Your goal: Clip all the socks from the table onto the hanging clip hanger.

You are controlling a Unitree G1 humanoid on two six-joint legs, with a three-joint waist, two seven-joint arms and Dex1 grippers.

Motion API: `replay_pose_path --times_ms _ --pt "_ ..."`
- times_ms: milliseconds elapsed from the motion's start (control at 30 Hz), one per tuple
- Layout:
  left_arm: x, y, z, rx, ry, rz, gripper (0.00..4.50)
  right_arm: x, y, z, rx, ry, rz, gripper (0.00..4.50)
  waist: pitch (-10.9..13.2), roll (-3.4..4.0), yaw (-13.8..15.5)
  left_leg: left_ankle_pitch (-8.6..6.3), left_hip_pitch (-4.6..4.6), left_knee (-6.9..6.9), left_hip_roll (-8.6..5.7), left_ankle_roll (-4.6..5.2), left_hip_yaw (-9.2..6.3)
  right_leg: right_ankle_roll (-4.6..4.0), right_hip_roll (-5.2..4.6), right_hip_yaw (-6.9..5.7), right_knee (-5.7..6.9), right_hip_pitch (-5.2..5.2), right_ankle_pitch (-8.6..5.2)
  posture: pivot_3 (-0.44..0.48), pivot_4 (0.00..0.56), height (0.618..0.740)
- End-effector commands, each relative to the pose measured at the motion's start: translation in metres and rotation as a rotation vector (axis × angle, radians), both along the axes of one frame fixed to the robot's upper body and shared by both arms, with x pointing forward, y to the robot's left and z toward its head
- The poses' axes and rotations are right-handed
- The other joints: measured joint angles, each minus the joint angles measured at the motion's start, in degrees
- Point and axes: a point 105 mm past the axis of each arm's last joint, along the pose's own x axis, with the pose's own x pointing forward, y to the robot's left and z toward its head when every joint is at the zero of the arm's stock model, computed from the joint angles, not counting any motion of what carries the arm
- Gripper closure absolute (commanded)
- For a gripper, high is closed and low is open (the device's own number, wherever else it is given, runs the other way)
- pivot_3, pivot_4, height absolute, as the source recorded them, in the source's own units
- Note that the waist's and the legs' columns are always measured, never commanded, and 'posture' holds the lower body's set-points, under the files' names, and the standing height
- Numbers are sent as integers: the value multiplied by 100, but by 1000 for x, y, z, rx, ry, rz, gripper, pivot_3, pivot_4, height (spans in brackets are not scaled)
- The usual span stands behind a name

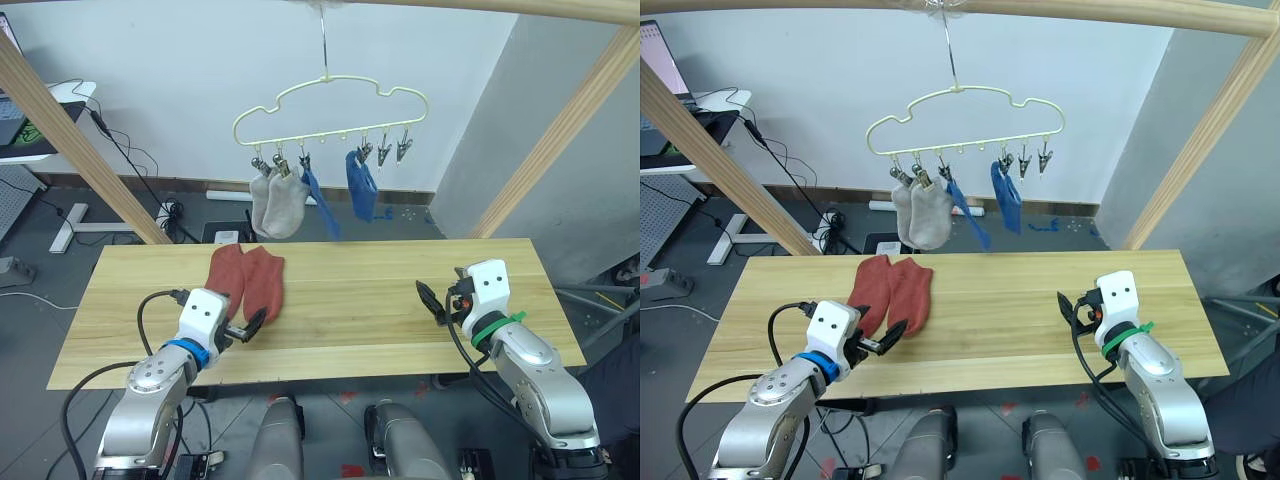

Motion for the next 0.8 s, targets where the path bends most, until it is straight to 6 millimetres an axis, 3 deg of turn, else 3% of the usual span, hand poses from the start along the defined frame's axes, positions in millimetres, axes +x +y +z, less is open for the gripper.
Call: replay_pose_path --times_ms 33,800 --pt "0 3 7 12 -29 0 0 -1 -7 5 -12 -27 -23 21 0 0 0 0 0 0 0 0 0 0 0 -1 0 0 0 38 234 740" --pt "0 0 10 12 -34 -11 0 0 -7 6 -12 -30 -31 21 0 0 0 0 1 0 0 0 0 0 0 -1 1 1 0 35 230 740"
